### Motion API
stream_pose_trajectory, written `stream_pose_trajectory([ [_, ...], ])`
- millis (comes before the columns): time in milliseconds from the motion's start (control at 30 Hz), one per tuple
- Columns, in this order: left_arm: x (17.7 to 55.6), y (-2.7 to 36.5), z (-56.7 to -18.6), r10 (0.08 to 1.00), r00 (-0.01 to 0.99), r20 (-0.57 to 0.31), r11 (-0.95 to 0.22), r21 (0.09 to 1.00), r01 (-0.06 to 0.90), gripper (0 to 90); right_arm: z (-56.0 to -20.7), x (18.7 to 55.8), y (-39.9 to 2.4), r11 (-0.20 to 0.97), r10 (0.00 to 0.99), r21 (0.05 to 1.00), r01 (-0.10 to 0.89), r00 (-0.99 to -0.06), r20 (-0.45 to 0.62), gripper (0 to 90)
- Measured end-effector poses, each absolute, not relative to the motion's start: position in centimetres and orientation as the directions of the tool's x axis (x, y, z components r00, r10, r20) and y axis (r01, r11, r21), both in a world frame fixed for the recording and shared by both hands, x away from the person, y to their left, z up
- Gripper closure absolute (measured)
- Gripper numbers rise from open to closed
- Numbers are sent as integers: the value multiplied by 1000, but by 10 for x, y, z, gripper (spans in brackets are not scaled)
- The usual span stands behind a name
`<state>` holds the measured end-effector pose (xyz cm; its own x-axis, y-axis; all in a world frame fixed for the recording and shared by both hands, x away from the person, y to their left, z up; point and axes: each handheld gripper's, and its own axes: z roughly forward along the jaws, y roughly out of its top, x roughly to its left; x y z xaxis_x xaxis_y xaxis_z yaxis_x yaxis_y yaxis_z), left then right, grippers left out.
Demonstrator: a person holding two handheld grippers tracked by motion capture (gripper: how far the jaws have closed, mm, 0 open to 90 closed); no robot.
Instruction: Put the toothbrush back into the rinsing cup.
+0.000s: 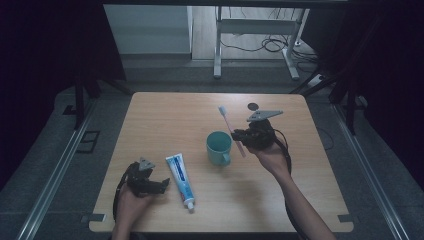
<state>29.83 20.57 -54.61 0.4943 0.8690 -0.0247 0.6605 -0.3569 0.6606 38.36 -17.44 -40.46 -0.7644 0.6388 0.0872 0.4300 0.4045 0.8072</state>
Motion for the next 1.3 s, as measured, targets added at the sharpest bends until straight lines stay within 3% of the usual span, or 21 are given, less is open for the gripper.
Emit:
stream_pose_trajectory([
  [1300, 299, 205, -546, 869, 494, -28, -354, 661, 661, 0, -393, 402, -131, 332, 638, 863, 381, -764, 93, 785],
])
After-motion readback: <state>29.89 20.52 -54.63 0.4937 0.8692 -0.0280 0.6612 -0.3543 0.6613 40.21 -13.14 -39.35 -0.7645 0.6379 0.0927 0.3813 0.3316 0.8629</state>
